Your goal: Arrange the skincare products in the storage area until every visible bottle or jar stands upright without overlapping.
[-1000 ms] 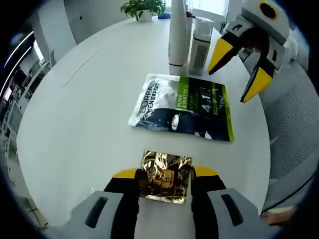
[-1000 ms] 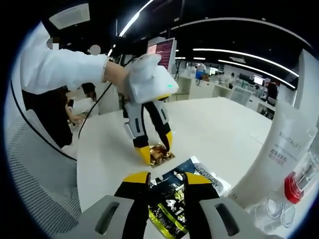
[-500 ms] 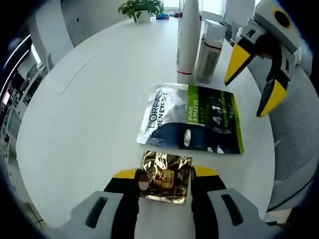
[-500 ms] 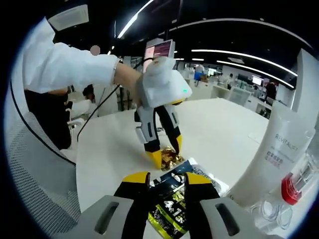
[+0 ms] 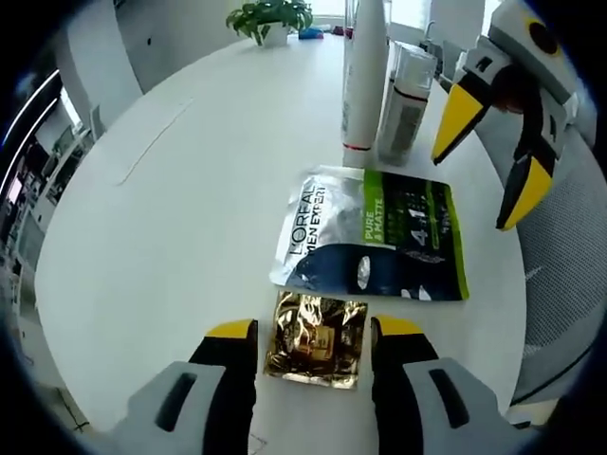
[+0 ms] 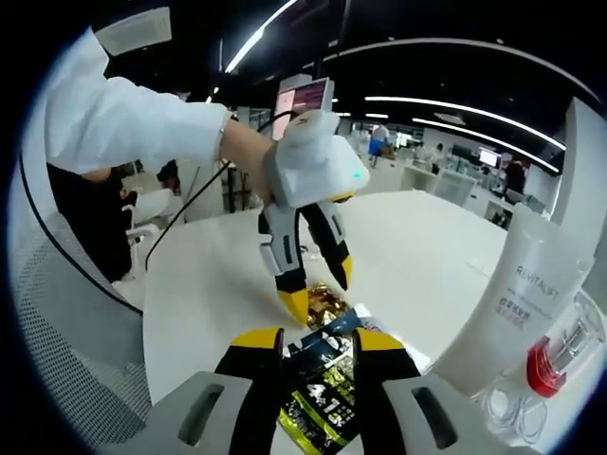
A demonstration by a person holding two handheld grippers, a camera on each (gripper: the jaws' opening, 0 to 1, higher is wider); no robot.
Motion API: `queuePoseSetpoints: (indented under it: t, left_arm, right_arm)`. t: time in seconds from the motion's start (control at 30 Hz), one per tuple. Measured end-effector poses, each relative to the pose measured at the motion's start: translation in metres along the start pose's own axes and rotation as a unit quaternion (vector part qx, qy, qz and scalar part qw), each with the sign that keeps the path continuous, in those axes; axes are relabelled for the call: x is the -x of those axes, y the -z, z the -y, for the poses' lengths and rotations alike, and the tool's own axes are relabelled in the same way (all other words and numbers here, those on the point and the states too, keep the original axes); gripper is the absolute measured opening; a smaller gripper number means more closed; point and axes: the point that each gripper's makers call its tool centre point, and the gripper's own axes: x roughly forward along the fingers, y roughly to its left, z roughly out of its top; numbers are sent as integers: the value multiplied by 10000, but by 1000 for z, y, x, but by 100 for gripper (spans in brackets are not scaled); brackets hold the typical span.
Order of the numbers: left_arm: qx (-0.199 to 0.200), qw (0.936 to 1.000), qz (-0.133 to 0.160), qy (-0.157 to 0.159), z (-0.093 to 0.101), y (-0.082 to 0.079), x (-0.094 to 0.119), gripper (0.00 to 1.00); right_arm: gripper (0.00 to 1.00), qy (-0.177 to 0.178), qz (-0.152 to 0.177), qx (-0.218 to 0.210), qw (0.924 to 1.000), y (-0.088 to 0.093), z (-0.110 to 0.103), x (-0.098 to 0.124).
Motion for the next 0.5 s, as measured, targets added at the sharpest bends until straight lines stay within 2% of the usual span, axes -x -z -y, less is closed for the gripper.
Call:
queuePoseSetpoints:
  t: [0.33,0.5]
  left_arm:
    - [13,9993,62,-366,0,5,31,52]
    - [91,9985,151,-511,8,4,43,53]
  right_arm:
    - [23,-4,85,67,9999,-6,-3,2]
    - [24,12,121,156,9998,-9,-4,4]
